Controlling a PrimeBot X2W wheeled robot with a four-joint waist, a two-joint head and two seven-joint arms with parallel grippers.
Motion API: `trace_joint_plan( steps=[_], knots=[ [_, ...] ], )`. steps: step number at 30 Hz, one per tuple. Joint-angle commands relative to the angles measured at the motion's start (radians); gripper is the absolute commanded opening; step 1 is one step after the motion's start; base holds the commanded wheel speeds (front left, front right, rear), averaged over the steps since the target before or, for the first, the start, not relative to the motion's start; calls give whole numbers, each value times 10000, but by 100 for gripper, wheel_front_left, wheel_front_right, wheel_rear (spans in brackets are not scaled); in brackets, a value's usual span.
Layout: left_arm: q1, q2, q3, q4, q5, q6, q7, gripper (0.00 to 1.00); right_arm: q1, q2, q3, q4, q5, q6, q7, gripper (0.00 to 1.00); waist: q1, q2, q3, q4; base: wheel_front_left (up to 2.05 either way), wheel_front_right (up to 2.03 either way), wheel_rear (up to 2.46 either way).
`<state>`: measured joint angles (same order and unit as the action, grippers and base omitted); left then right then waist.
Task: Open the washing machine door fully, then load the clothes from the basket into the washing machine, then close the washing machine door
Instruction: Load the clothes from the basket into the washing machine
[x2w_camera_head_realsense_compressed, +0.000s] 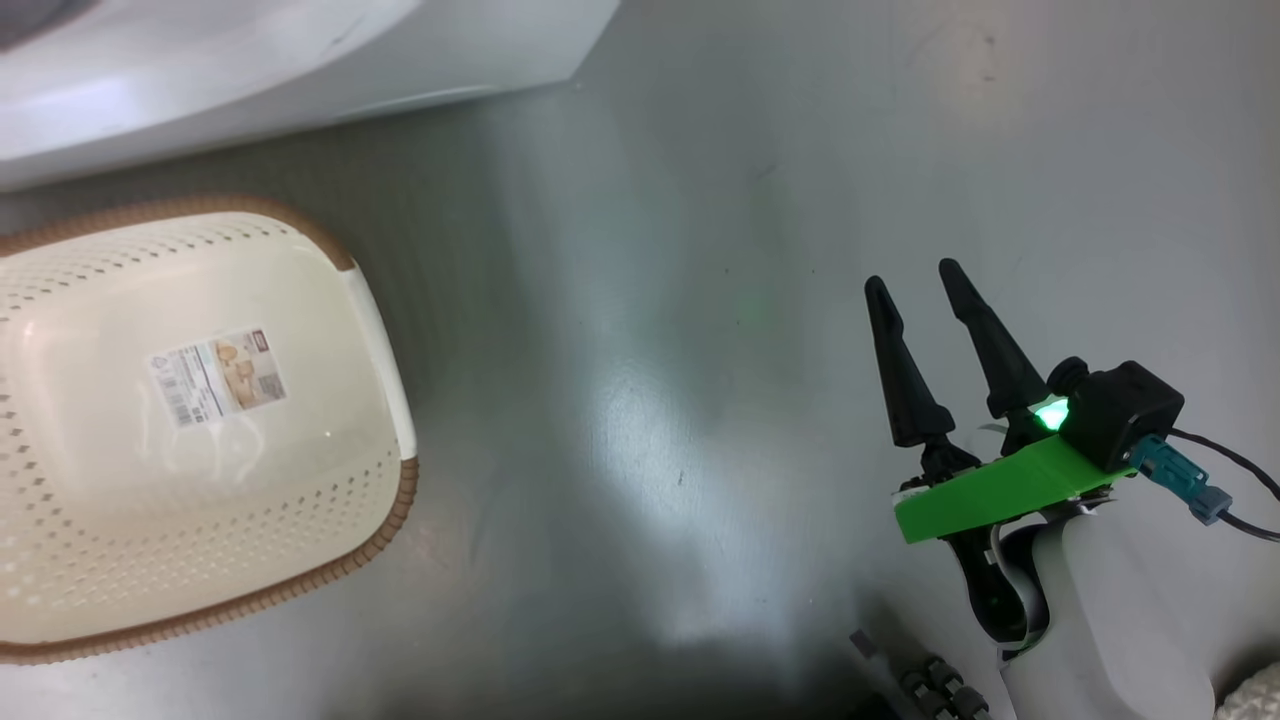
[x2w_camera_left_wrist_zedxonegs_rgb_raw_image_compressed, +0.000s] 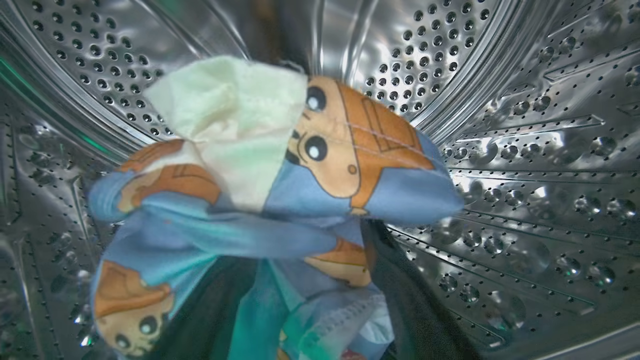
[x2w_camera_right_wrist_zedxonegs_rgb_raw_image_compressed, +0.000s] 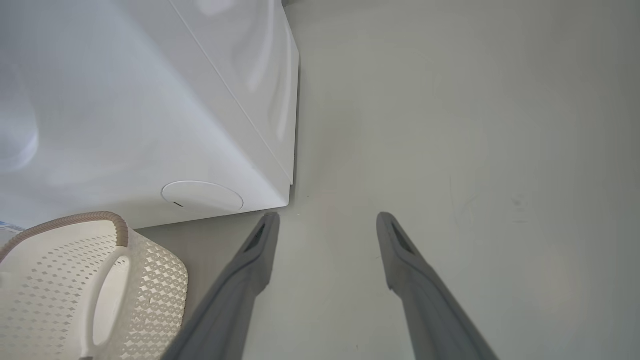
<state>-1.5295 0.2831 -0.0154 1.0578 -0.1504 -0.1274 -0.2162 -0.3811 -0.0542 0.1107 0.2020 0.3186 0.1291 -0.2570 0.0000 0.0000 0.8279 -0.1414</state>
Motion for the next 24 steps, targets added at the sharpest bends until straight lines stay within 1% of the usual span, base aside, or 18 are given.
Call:
trace_joint_plan(
  steps=[1, 7, 14, 20, 24],
  knots=[
    [-56, 491, -12, -139, -24, 27, 24, 100, 244, 40, 170, -144, 67, 16, -48, 100, 0, 0, -108, 45, 0, 0, 0],
    [176, 378, -16, 360, -180, 82, -67, 100, 220, 40, 17, -116, 5, 16, -48, 100, 0, 0, -460, 159, 0, 0, 0],
    [1013, 194, -31, 501, -375, 64, -338, 100, 199, 40, -158, 34, -167, 16, -48, 100, 0, 0, -983, 351, 0, 0, 0],
    [1827, -15, -8, 51, -508, 58, -443, 100, 257, 40, -231, 109, -222, 16, -48, 100, 0, 0, -1407, 546, 0, 0, 0],
    [2552, -148, 158, -640, -652, 90, -451, 100, 332, 40, -261, 177, -283, 16, -48, 100, 0, 0, -1721, 654, 0, 0, 0]
  ],
)
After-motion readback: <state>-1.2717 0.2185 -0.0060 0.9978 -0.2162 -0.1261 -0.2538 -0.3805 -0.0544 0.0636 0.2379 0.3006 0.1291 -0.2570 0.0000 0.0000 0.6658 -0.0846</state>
